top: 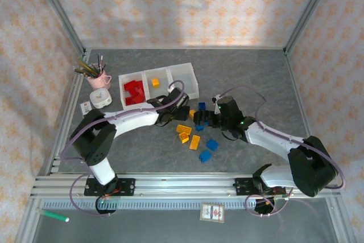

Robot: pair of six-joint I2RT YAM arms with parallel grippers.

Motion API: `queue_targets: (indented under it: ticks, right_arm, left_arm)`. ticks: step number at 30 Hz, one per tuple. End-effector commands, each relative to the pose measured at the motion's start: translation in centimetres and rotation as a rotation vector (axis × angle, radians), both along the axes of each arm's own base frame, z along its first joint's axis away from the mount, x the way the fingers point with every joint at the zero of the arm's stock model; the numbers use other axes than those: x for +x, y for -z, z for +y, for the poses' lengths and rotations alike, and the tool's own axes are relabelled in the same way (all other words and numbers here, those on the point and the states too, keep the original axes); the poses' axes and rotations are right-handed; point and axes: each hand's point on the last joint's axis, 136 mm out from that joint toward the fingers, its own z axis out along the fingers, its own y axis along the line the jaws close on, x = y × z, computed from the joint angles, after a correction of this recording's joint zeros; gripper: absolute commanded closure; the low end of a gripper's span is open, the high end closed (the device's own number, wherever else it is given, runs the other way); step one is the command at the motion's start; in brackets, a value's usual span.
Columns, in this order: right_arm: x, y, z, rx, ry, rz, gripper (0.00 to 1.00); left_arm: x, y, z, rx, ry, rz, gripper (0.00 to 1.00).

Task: Sort the legos into containers by color
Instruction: Pick up the lego from the center of the table.

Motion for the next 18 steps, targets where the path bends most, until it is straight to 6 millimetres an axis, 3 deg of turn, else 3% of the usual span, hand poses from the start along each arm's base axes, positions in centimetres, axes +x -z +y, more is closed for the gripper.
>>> queue_targets:
  ticks: [1, 7, 18]
  right_arm:
    - [0.8, -1.2, -0.3, 0.017, 0.029, -0.045, 0.0]
    - [0.9, -1.6, -0.5, 0.01, 0.035, -0.058, 0.0]
    - [1.0, -1.9, -0.3, 0.016, 0.031, -0.061, 0.0]
  left_arm:
    - [1.7, 0.3, 0.7, 0.069, -0.026, -0.04, 0.23]
    - [2.8, 2.6, 1.1, 0.051, -0.051, -0.005, 0.24]
    - [3.2, 4.3, 0.8, 0.052, -0.036, 0.025, 0.48]
